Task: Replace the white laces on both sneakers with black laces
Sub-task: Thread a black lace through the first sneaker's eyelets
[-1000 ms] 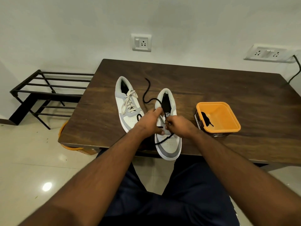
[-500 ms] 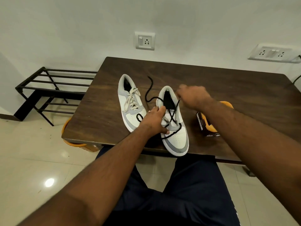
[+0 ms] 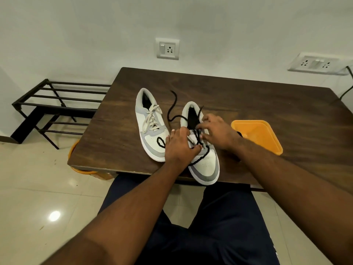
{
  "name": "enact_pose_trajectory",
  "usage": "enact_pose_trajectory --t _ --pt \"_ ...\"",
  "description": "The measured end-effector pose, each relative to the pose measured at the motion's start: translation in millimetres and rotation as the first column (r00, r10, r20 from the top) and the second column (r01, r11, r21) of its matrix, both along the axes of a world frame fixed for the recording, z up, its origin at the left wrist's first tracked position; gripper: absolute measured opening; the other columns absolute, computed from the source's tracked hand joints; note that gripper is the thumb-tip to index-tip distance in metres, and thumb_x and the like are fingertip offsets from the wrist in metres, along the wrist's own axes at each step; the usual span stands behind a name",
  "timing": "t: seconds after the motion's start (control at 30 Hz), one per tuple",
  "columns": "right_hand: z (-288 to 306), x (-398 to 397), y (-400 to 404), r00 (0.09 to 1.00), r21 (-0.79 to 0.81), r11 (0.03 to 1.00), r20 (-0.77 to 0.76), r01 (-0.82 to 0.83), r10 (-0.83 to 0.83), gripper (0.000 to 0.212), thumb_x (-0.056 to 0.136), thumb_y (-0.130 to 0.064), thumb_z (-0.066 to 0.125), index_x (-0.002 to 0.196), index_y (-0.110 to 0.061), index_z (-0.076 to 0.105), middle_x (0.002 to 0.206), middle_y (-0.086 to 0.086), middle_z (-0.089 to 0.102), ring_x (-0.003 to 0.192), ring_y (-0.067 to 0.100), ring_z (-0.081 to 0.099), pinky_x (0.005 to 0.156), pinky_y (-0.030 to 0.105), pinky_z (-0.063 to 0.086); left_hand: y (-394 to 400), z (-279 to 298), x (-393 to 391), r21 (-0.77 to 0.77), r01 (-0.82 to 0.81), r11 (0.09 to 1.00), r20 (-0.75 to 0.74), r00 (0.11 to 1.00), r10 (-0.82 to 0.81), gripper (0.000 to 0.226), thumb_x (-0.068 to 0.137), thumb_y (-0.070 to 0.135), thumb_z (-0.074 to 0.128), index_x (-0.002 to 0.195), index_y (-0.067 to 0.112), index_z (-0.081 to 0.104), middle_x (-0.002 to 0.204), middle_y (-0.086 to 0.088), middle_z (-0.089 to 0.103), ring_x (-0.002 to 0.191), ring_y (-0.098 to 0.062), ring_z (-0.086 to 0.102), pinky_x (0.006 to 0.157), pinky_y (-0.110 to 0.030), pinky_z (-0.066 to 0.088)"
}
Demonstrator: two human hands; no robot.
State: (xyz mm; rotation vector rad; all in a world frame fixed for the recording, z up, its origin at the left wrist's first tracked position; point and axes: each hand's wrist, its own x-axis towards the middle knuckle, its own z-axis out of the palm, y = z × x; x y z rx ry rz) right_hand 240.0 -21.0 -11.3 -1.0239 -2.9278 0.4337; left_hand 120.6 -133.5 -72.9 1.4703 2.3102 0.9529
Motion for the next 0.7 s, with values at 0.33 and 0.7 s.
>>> enact_pose_trajectory --t 0.33,0.7 --pt "7 -17 0 0.908 0.123 0.969 0.392 -0.214 0.151 0.015 0.093 -0.035 0.056 0.099 -0.030 0.068 0.163 -0.005 0.001 0.149 0.031 -0.008 0.117 0.058 0.004 2 8 7 -0.229 0.032 0.973 -0.098 0.994 -0.056 0.071 0.086 0.058 0.061 0.142 0.027 0.030 0.165 0.006 0.007 0.152 -0.029 0.001 0.111 -0.067 0.000" --pt "127 -24 110 0.976 0.673 0.724 0.012 0.154 -0.218 0.019 0.092 -0.024 0.061 0.107 -0.017 0.070 0.132 0.011 0.045 0.121 0.038 0.039 0.096 0.051 0.034 4 8 9 -0.229 0.004 0.973 -0.110 0.993 -0.030 0.066 0.083 0.055 0.064 0.136 0.030 0.035 0.163 0.007 0.014 0.152 -0.027 0.002 0.112 -0.065 -0.005"
